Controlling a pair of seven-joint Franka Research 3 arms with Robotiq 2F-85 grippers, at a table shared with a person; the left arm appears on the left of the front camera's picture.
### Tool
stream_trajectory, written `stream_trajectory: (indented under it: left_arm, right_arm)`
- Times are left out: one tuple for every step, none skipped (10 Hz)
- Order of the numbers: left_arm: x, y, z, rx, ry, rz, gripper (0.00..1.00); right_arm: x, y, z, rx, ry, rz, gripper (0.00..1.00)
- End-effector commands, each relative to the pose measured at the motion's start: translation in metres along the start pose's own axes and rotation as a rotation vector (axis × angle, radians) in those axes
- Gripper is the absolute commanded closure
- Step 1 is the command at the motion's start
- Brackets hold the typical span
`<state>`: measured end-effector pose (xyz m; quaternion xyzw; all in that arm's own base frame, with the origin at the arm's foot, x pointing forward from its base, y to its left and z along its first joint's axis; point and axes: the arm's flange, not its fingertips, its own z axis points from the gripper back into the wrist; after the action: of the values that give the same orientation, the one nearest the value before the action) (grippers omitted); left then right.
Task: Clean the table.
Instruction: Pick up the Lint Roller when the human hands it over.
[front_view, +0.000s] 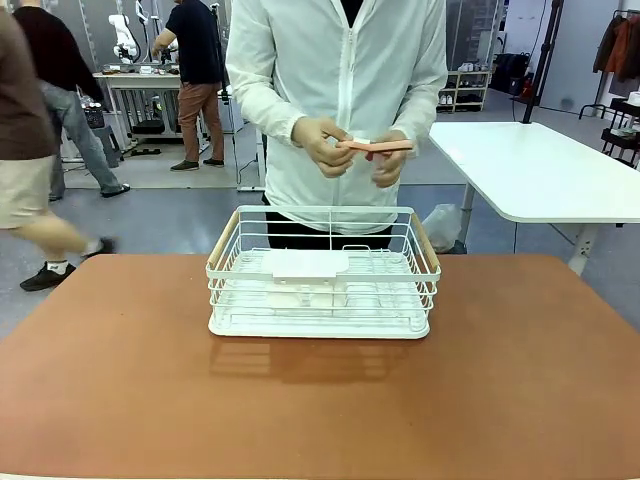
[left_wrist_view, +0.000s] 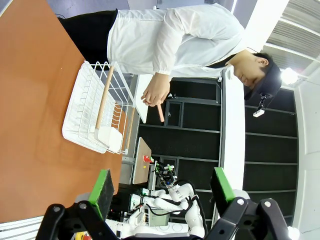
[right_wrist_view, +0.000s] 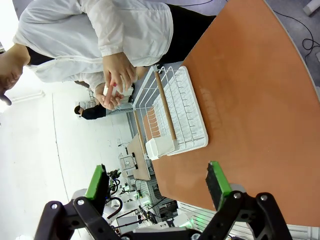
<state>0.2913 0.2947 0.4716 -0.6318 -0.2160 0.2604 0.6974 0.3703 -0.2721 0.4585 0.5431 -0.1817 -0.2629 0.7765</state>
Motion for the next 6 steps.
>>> stream_trajectory:
  left_arm:
    - [-0.0001, -0.0008, 0.0037, -0.014, 0.009, -0.007, 0.00]
    - [-0.0001, -0.0008, 0.0037, -0.014, 0.009, -0.007, 0.00]
    - [-0.0001, -0.0008, 0.0037, -0.014, 0.009, -0.007, 0.00]
    - [-0.0001, -0.0008, 0.0037, -0.014, 0.009, -0.007, 0.00]
    - [-0.0001, -0.0008, 0.0037, -0.014, 0.009, -0.007, 0.00]
    - [-0.0001, -0.0008, 0.0037, -0.014, 0.009, -0.007, 0.00]
  right_arm:
    - [-0.0016, 0.0021, 0.0009, 0.017, -0.002, 0.010, 0.00]
    - [-0.0016, 0.0021, 0.0009, 0.017, -0.002, 0.010, 0.00]
    - [-0.0016, 0.0021, 0.0009, 0.017, -0.002, 0.010, 0.00]
    - [-0.0016, 0.0021, 0.0009, 0.017, -0.002, 0.010, 0.00]
    - [-0.0016, 0.0021, 0.0009, 0.017, -0.002, 0.010, 0.00]
    - [-0.0016, 0.0021, 0.0009, 0.017, -0.002, 0.010, 0.00]
